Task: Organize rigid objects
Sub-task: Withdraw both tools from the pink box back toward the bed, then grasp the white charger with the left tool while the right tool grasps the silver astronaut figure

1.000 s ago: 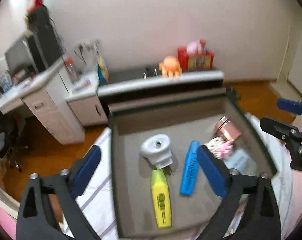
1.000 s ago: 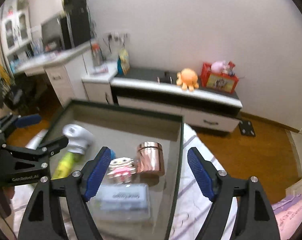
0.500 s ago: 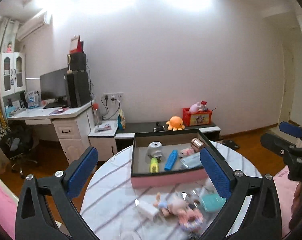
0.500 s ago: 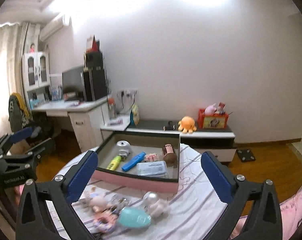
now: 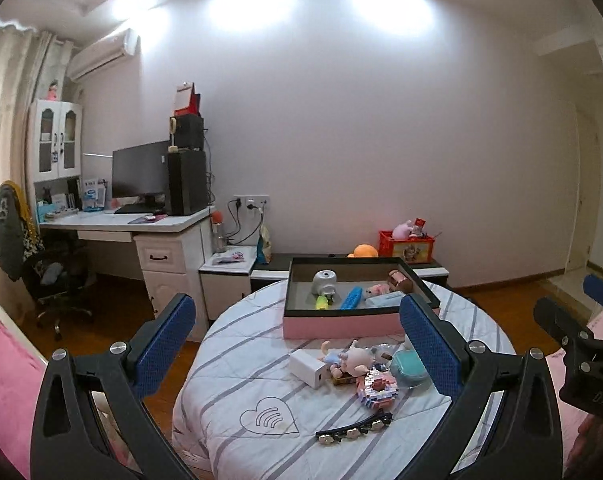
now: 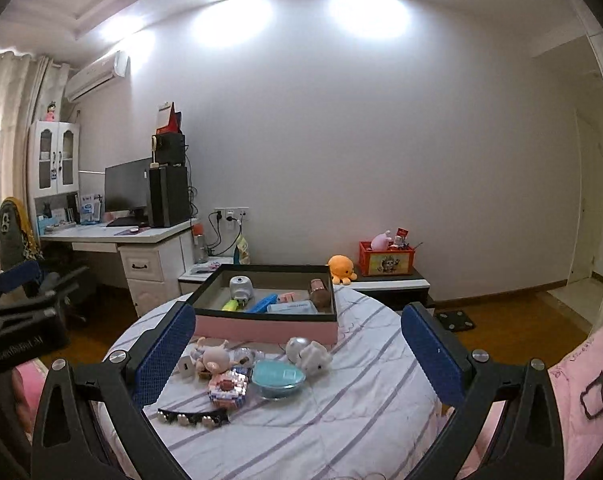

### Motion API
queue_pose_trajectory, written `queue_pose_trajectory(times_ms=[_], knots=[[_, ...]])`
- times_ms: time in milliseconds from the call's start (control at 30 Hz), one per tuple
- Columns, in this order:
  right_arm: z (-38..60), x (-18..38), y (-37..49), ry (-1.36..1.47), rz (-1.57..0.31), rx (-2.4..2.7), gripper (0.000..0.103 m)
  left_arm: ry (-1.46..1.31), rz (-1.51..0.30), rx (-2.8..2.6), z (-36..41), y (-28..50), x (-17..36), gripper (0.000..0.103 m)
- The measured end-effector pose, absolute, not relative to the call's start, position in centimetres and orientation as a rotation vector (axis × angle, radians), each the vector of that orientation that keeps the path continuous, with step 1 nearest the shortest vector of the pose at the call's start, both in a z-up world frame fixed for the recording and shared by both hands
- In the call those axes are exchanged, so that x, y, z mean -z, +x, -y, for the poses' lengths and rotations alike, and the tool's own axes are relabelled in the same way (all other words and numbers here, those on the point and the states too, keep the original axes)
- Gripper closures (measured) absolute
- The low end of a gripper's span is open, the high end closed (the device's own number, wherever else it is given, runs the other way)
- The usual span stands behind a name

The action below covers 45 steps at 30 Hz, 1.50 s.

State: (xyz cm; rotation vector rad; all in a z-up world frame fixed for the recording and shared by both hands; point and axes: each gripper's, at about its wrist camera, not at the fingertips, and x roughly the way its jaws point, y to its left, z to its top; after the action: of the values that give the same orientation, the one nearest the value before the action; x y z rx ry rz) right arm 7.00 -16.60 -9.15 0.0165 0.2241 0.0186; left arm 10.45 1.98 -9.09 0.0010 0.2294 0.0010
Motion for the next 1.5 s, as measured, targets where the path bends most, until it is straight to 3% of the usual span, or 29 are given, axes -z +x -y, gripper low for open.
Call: queue_pose_trajectory(times_ms=[567,1200,1500], knots=[[18.1,10.6,6.4,0.041,-0.262,0.014,0.000,0.042,-0.337,0.030,-2.1,11.5,11.6,0.000],[19.7,18.7,16.5,0.064,-0.548,0.013,0.000,0.123,-0.748,0.023,-2.1,25.6,23.2,0.000],[20.1,20.4,20.8,0.056,-0.620,0.011,0.000,0.045,-0.844,0.018,-2.4,30.8,25.1,0.000]])
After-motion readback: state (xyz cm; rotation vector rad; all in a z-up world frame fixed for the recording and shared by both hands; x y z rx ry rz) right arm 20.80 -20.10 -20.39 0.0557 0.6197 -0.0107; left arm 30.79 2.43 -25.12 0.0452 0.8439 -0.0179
